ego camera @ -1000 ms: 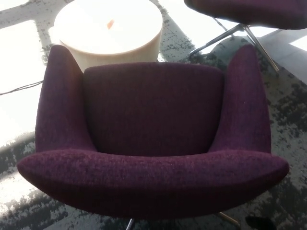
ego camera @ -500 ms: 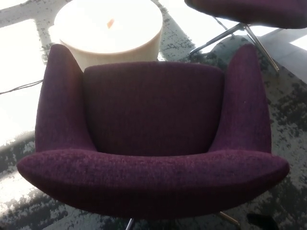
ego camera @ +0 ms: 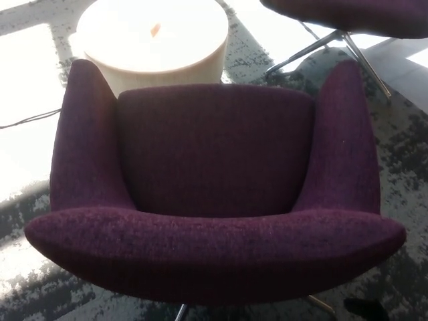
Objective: The robot stands in front of a sofa and uses its left hand to push the left side of the sofa
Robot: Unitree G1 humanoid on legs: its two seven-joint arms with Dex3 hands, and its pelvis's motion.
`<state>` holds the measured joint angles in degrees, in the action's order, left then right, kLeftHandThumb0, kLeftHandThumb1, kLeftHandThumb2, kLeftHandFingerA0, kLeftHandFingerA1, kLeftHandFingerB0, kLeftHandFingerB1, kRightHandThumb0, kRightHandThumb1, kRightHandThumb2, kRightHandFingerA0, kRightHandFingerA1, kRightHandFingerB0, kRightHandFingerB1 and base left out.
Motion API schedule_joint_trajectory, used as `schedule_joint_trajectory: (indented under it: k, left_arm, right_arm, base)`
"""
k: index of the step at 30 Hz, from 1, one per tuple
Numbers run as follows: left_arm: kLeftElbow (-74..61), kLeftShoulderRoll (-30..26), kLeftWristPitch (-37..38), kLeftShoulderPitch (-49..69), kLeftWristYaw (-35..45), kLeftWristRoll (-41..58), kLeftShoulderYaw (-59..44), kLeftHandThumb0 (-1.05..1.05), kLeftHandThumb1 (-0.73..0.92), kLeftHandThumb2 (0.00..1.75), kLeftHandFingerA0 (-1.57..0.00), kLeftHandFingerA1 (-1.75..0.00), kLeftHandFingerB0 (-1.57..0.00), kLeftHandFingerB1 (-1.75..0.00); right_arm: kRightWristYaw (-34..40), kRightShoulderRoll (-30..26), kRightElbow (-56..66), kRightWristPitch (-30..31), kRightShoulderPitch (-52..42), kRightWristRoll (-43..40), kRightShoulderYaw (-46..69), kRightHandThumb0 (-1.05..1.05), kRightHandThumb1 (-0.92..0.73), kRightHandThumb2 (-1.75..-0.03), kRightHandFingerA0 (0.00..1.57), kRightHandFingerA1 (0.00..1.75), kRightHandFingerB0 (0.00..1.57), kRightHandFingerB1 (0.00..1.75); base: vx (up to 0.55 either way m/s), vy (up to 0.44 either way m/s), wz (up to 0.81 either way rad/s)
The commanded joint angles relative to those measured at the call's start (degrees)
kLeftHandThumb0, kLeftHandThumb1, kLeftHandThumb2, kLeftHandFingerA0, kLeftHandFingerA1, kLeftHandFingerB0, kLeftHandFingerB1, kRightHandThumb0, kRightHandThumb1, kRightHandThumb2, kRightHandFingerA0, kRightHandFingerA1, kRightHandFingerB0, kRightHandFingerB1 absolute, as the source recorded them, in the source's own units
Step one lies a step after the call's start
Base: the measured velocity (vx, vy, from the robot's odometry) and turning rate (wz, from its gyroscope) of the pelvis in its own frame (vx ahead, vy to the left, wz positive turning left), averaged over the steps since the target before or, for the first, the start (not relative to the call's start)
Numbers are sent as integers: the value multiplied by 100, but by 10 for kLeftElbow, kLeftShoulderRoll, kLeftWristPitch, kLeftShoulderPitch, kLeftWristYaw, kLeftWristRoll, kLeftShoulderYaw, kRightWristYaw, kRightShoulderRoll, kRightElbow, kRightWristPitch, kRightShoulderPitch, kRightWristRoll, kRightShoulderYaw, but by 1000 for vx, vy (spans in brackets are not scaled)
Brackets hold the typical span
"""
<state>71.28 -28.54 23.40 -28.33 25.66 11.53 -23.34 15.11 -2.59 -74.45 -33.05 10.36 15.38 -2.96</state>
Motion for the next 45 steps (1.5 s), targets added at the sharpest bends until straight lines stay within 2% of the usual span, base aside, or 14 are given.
schedule_joint_trajectory:
  k: [1, 5, 6, 7, 21, 22, 25, 26, 38, 39, 41, 42, 43, 45]
  left_arm:
    - [18, -7, -84, -47, -9, -43, 52, -91, 92, 126, 0, -8, 0, -8]
    - [28, 2, -101, -71, -44, -69, 97, -90, 92, 127, 0, -8, 0, -10]
    - [29, 2, -105, -73, -45, -70, 102, -94, 92, 128, 0, -6, 0, -7]
    - [31, 4, -116, -79, -49, -74, 111, -94, 92, 128, 0, -5, 0, -7]
    - [34, 37, -153, -83, -95, -97, 153, -89, 92, 128, 0, -8, 0, -9]
    - [35, 38, -151, -80, -96, -97, 154, -90, 84, 102, 0, 0, 0, -9]
    - [34, 39, -148, -76, -102, -99, 155, -93, 86, 107, 0, -3, 0, -10]
    - [35, 42, -146, -71, -110, -105, 160, -86, 87, 126, 0, -12, -1, -15]
    - [40, 67, -142, -39, -100, -104, 156, -87, 89, 126, 0, -11, 0, -13]
    - [40, 69, -138, -37, -98, -104, 156, -83, 88, 126, 0, -14, 0, -15]
    - [39, 74, -127, -31, -97, -108, 159, -89, 84, 102, 0, -4, 0, -11]
    - [38, 77, -121, -27, -101, -109, 161, -81, 89, 126, 0, -15, 0, -16]
    - [36, 81, -110, -23, -100, -110, 164, -85, 92, 127, 0, -13, 0, -13]
    - [34, 87, -108, -24, -98, -111, 169, -87, 92, 127, 0, -12, 0, -12]
  right_arm:
    - [-2, -4, -2, -5, 2, -6, 3, -81, -57, -135, 39, 102, 0, 79]
    - [3, -5, -2, -9, 2, 0, -3, -82, -58, -136, 44, 105, 0, 80]
    - [3, -5, -2, -10, 2, 0, -3, -105, -92, -92, 39, 147, 19, 138]
    - [4, -5, -1, -11, 2, 0, -3, -81, -58, -136, 45, 105, 0, 80]
    - [-1, -5, -2, -17, 4, -3, -7, -86, -60, -138, 41, 106, 0, 82]
    - [-2, -5, -2, -16, 6, -4, -6, -86, -61, -138, 42, 106, 0, 82]
    - [1, -4, -2, -16, 7, 0, -8, -87, -61, -139, 44, 107, 0, 83]
    - [0, -4, -2, -15, 7, 0, -8, -83, -60, -137, 42, 104, 0, 80]
    - [2, -4, -2, -18, 6, 3, -14, -83, -60, -137, 46, 107, 0, 81]
    - [1, -5, -2, -18, 6, 3, -14, -105, -92, -92, 42, 147, 18, 134]
    - [1, -6, -2, -17, 7, 4, -15, -105, -92, -92, 43, 147, 18, 133]
    - [1, -6, -2, -18, 7, 4, -15, -105, -92, -92, 39, 147, 18, 138]
    - [2, -7, -2, -19, 7, 5, -16, -85, -59, -137, 47, 108, 0, 81]
    - [5, -10, -2, -18, 9, 9, -20, -87, -59, -137, 45, 108, 0, 83]
  base:
    - [0, 0, 0]
    - [0, 0, 0]
    - [0, 0, 0]
    - [0, 0, 0]
    - [0, 0, 0]
    - [0, 0, 0]
    - [0, 0, 0]
    - [0, 0, 0]
    - [0, 0, 0]
    - [0, 0, 0]
    - [0, 0, 0]
    - [0, 0, 0]
    - [0, 0, 0]
    - [0, 0, 0]
